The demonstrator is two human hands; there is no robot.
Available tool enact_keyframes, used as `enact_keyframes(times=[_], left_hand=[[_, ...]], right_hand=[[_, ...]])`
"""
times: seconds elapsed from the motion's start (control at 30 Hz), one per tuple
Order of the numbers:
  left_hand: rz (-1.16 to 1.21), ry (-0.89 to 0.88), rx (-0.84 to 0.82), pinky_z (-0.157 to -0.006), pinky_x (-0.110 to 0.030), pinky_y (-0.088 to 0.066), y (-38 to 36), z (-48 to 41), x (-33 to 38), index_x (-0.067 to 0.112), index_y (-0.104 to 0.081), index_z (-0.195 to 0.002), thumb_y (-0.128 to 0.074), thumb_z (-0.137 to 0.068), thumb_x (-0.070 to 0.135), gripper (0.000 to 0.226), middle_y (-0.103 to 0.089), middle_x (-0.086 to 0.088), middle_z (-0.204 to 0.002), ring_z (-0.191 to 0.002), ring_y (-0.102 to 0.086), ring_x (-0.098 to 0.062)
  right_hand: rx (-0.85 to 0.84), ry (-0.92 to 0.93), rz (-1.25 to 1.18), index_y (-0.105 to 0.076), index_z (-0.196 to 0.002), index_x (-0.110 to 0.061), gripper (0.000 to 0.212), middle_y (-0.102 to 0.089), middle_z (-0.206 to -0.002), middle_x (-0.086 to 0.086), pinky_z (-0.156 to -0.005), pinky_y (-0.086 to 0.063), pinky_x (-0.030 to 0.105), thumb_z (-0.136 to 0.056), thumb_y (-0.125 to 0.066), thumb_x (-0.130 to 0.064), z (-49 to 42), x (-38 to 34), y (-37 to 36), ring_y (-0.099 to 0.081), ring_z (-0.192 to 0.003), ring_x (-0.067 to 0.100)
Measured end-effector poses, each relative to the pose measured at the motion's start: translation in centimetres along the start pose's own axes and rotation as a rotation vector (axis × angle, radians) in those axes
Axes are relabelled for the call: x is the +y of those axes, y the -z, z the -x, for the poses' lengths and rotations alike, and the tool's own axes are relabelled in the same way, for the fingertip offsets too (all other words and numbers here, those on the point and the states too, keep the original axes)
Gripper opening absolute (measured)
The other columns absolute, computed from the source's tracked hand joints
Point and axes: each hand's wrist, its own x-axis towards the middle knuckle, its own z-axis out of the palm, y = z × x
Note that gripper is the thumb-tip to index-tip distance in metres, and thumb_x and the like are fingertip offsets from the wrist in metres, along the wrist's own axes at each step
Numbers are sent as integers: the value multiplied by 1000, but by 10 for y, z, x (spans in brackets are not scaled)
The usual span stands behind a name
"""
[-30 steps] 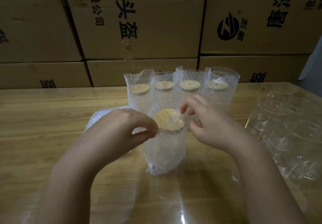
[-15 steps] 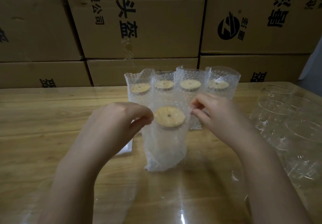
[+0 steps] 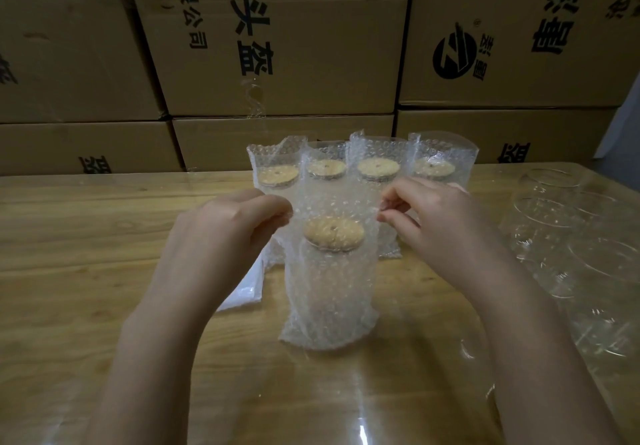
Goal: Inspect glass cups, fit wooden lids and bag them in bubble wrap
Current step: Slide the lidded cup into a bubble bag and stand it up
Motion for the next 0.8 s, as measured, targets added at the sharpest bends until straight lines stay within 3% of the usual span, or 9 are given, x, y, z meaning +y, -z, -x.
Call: enact_keyframes(times=[0.13, 0.23, 0.3, 0.4, 0.47, 0.6, 0.7, 0.8], left_hand=[[175, 102, -116, -61, -39, -56, 8, 4, -9, 22, -74, -92, -69, -83, 26, 11, -70, 15, -82, -71, -64, -7], [208, 145, -188, -67, -37, -54, 12, 4, -14, 24, -74, -90, -66, -82, 34, 15, -66, 16, -83, -75, -61, 0], [198, 159, -217, -67, -32, -52, 12, 4, -16, 23, -74, -89, -65, -84, 31, 13, -62, 16, -85, -73, -59, 0], [192, 191, -213, -69, -24, -49, 11, 3, -15, 26, -71, -87, -65, -85, 28, 7, -53, 15, -93, -76, -57, 1], [163, 217, -193, -71, -26, -49, 10, 3, -15, 25, -69, -87, -64, -87, 28, 6, -51, 11, -98, -81, -56, 2], [165, 262, -200, -69, -32, -53, 9, 1, -13, 28, -66, -84, -62, -88, 25, 7, -62, 23, -80, -76, -62, 2], [163, 239, -73, -66, -26, -50, 5, -1, -10, 18, -71, -89, -64, -88, 20, 8, -59, 23, -73, -71, -62, -5], [142, 199, 67, -63, -24, -46, -2, -4, -5, 11, -73, -90, -65, -88, 12, 8, -59, 11, -76, -69, -60, -15]], right_hand=[[-150, -34, -161, -59, -81, -32, 14, -62, -83, -21, -77, -49, 26, -78, -52, -44, 4, -3, 14, -59, -81, -4], [-274, -88, -226, -60, -82, -37, 20, -64, -83, -23, -75, -53, 26, -75, -52, -54, 7, 0, 17, -58, -82, -9], [-289, -100, -228, -62, -84, -38, 14, -64, -83, -24, -76, -54, 28, -80, -54, -50, 7, 0, 17, -59, -81, -8], [-187, -93, -187, -64, -87, -31, 5, -62, -82, -23, -76, -52, 29, -90, -60, -32, 5, 1, 14, -59, -81, -4], [-117, -84, -147, -65, -90, -25, 5, -59, -81, -24, -75, -51, 29, -91, -61, -27, 3, 2, 11, -58, -82, -2], [-20, -82, -134, -69, -90, -17, 6, -63, -85, -11, -71, -46, 20, -90, -64, -21, 0, 4, 6, -59, -82, 8], [59, -84, -150, -70, -87, -14, 5, -63, -86, -8, -68, -42, 13, -89, -66, -17, -1, 4, 2, -58, -80, 9], [116, -109, -172, -70, -89, -13, 5, -61, -86, -10, -67, -38, 7, -90, -65, -15, -1, 7, -3, -58, -81, 9]])
